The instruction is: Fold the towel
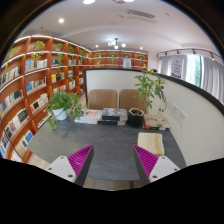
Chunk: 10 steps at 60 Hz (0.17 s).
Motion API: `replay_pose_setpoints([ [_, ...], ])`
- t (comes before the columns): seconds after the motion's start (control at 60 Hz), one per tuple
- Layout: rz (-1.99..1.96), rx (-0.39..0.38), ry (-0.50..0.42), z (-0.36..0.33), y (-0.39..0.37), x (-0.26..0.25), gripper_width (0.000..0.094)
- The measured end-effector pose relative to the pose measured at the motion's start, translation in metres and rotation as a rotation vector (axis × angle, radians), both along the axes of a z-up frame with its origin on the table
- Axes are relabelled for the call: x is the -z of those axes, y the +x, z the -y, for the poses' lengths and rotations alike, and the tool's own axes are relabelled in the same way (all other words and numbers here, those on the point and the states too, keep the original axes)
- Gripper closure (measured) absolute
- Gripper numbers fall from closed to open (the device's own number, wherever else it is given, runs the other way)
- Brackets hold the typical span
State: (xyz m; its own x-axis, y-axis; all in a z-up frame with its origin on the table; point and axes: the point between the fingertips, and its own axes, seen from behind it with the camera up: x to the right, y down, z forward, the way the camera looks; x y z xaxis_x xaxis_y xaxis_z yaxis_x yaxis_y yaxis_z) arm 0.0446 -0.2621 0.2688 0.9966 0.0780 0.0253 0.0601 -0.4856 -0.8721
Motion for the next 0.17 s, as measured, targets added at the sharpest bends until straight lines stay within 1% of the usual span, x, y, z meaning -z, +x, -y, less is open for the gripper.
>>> replay_pose_setpoints([
  [0.167, 0.0, -0.005, -0.007, 0.0033, -0.0024, 0.0041, 0.0153],
])
